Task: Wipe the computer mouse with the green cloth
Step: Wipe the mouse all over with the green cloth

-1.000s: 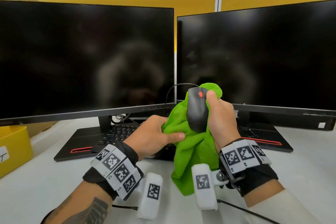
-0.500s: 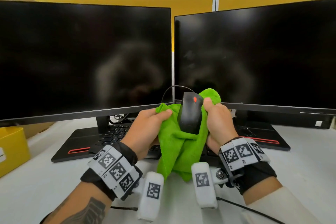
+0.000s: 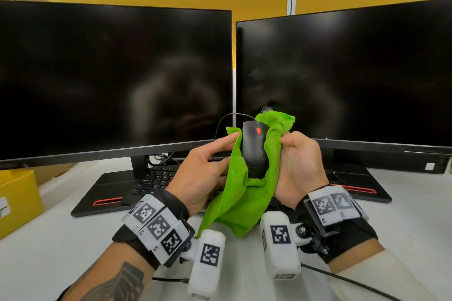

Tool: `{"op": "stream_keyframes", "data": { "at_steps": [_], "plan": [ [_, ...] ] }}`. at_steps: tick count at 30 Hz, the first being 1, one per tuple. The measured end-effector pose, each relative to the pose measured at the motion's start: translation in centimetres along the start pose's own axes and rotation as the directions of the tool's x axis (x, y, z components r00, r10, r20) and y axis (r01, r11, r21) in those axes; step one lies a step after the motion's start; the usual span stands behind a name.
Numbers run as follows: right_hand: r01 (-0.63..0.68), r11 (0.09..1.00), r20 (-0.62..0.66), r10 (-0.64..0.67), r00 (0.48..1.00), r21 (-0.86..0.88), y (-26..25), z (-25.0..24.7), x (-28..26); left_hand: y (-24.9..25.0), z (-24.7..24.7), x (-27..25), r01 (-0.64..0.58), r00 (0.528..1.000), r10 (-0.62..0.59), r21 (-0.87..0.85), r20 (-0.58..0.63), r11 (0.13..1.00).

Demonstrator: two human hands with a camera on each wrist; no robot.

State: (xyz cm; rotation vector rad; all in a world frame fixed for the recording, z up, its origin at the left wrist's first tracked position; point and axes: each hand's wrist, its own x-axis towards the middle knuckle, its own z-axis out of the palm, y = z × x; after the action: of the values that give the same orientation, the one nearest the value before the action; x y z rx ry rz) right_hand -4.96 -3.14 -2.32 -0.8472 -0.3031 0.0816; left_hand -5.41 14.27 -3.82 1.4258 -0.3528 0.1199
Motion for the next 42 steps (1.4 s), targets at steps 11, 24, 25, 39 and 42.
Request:
{"op": "stream_keyframes", "data": {
  "at_steps": [11,24,25,39,42],
  "plan": [
    [0.214,0.936,-0.03,-0.231,0.972,-0.279,1.4,0.4,0.8,-0.4,0.5,-0.1,0.021,0.997,-0.021,-0.009,0.081,1.0],
    [0.226,0.876,-0.086,-0.287,0.954,-0.426,1.5,-0.3,1.2,-1.0,0.5,0.3,-0.114,0.992,0.125,0.294,-0.017,0.949],
    [0.213,0.882,-0.074,-0.267,0.961,-0.42,1.4,-0.5,1.2,-0.8,0.4,0.5,-0.142,0.987,0.156,0.301,-0.024,0.943],
    [0.152,0.887,-0.094,-0.212,0.973,-0.436,0.3,-0.7,0.2,-0.2,0.3,0.0,-0.164,0.986,0.163,0.199,0.019,0.966],
    [0.12,0.883,-0.114,-0.191,0.975,-0.454,0.6,-0.7,0.4,0.0,0.2,0.1,-0.154,0.987,0.16,0.22,-0.012,0.963]
  ]
}}
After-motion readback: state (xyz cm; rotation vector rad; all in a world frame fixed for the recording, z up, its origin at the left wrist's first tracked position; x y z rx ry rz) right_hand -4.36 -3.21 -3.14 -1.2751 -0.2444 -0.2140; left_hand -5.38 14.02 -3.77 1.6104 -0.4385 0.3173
